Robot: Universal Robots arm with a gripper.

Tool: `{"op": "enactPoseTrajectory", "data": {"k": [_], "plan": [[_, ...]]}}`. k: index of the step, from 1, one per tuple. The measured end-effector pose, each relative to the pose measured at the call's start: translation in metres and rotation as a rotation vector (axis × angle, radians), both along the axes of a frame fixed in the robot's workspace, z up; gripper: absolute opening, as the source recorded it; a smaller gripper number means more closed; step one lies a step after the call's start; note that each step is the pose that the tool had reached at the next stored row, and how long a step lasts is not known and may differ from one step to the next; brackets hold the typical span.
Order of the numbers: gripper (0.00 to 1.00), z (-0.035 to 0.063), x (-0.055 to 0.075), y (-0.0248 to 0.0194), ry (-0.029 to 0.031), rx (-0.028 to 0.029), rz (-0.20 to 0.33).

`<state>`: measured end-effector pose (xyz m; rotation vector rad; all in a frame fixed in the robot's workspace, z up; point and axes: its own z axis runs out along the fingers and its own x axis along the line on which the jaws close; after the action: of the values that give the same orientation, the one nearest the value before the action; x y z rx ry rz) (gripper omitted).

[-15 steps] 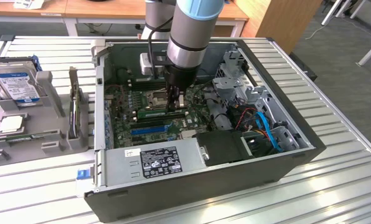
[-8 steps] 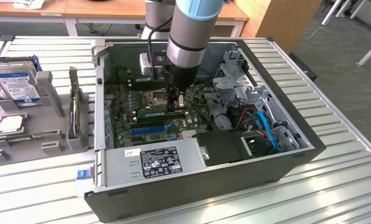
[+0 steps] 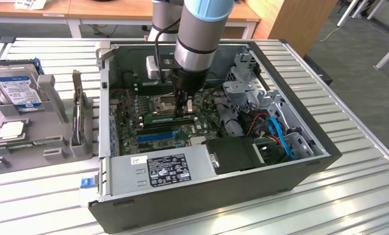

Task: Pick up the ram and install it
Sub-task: 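Insert the ram into the slot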

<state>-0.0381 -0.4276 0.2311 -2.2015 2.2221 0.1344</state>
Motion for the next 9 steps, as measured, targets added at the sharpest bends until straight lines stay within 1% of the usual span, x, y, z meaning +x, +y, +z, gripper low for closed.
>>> {"op": "enactPoseTrajectory", "data": {"k": [9], "plan": [[0.12, -0.0018, 0.0, 0.0, -0.0021, -0.0001, 0.0]]}}
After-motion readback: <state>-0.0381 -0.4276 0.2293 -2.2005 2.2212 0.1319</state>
